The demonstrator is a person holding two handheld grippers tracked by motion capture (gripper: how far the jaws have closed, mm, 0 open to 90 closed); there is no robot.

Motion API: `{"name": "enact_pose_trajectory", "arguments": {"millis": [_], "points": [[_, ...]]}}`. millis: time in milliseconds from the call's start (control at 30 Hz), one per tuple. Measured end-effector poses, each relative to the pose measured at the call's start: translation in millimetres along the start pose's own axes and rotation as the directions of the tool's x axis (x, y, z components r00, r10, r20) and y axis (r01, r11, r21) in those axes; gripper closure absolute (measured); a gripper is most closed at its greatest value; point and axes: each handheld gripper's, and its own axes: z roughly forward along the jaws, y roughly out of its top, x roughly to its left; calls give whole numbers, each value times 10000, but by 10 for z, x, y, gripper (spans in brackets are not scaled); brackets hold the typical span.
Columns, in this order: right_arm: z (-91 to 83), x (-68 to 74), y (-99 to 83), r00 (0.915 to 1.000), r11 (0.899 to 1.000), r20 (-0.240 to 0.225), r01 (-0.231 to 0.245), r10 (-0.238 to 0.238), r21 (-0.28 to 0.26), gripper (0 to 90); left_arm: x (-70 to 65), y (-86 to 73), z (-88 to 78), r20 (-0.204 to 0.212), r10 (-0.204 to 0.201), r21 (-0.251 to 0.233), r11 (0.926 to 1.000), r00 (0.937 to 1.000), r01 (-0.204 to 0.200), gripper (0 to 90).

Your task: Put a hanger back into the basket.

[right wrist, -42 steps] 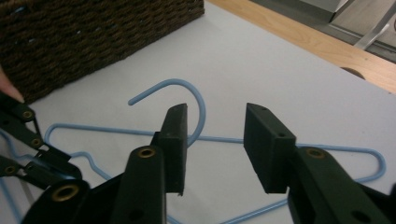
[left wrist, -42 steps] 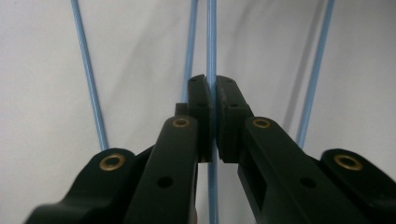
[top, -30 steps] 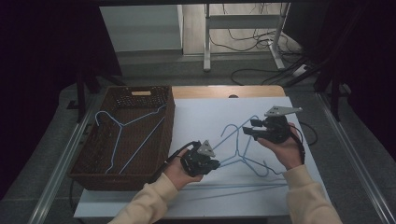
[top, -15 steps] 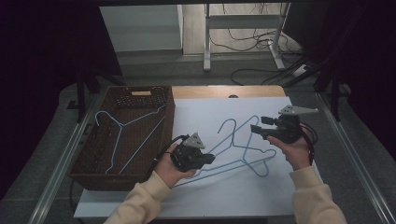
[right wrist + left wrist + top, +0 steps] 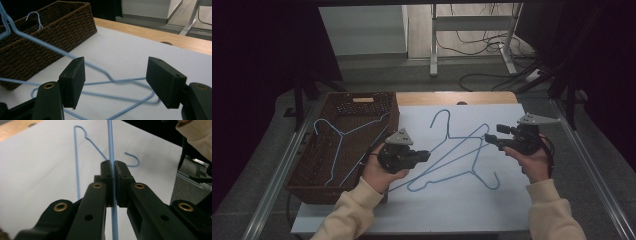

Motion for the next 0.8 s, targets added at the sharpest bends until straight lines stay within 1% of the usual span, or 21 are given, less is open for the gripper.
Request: {"name": "enact_pose_trajectory", "arguments": {"millis": [100, 367, 533, 600, 800], "points": [[-6, -6, -3, 10000, 10000, -30, -12, 12, -29, 314, 56, 17, -112, -161, -98, -189, 9998, 9998, 95, 862], [30, -21, -36, 10000, 9998, -6, -61, 61, 187, 307, 175, 36, -399, -435, -366, -769, 9965, 9984, 332, 862], [53, -29, -59, 10000, 9993, 15, -97, 97, 361, 303, 261, 18, -575, -503, -655, -1180, 9913, 9966, 592, 862], [57, -34, -66, 10000, 9990, 22, -60, 59, 436, 303, 304, 3, -660, -534, -785, -1380, 9879, 9955, 704, 862], [83, -34, -85, 10000, 9982, 40, -15, 13, 602, 300, 438, -71, -863, -715, -1129, -1651, 9812, 9910, 998, 862]]}}
